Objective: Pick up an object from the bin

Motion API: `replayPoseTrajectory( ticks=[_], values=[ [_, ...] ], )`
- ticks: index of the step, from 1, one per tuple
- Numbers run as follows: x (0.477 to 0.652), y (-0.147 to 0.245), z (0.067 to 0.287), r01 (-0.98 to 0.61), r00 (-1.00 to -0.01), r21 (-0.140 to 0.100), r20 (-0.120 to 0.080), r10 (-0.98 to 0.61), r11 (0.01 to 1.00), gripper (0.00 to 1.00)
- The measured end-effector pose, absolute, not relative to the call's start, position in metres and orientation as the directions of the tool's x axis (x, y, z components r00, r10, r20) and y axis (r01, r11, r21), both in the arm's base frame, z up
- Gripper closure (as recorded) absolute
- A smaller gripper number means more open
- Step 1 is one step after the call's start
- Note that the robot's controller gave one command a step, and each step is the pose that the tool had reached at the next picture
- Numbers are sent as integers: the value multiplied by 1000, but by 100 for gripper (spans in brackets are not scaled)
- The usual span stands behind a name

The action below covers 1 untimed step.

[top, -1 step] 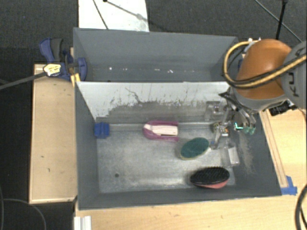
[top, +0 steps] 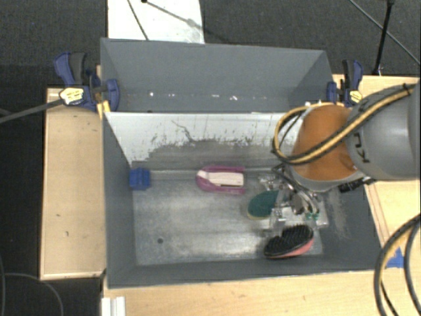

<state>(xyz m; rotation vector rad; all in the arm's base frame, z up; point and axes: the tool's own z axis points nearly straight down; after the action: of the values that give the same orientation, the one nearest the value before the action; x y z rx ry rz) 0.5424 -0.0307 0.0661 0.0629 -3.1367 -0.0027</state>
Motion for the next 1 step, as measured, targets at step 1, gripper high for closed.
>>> replayPoseTrajectory(
  ticks=[1],
  values=[
    [545,-32,70,-42,-999,0,-3,-42,999,100]
  ],
)
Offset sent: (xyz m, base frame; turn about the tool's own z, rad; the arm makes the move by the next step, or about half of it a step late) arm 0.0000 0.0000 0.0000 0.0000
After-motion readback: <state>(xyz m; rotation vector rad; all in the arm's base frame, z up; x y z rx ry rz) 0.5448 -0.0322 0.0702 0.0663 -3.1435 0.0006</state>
